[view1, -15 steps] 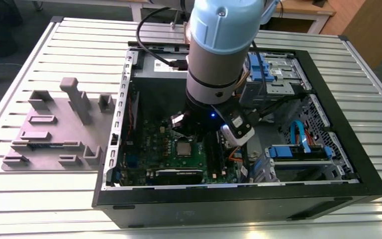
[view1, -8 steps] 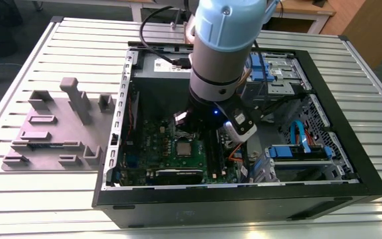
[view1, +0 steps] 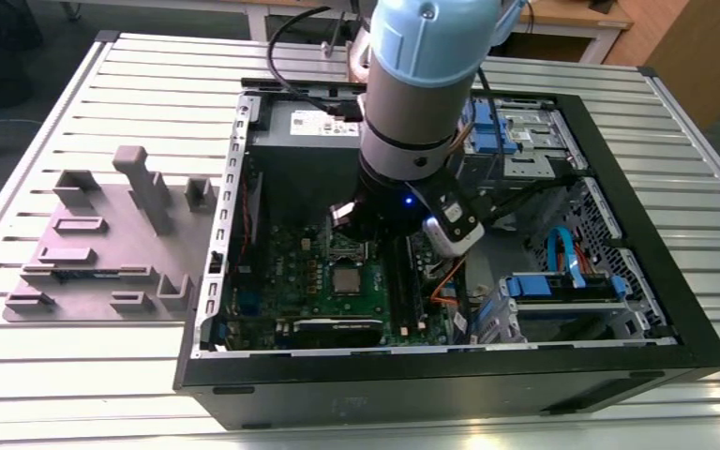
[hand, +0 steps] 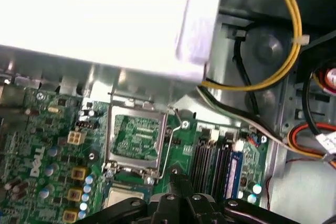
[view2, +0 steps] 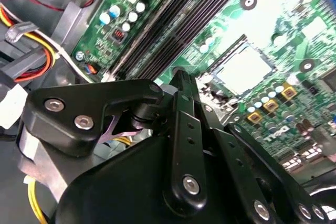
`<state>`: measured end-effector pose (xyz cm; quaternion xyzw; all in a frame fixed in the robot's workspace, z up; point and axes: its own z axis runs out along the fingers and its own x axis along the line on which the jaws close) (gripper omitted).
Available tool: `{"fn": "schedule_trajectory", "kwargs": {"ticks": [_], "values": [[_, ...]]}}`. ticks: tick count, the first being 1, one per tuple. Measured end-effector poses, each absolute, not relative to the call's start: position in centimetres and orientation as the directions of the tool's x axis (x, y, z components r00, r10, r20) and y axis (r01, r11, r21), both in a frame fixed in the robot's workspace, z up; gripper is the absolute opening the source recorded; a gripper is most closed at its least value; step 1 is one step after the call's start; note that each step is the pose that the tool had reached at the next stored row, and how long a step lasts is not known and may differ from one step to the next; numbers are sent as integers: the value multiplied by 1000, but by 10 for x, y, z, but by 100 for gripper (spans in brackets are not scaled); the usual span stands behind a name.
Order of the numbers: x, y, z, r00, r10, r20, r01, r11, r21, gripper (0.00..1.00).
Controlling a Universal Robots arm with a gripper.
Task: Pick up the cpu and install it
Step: 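Close the cpu cover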
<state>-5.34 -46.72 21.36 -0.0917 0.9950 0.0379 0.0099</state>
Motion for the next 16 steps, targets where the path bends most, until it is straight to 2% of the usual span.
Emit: {"fn": "schedule_trajectory", "kwargs": {"ticks": [16], "values": [[-53,-459,208,-939,-343,-27,-344,936,75,11]]}}
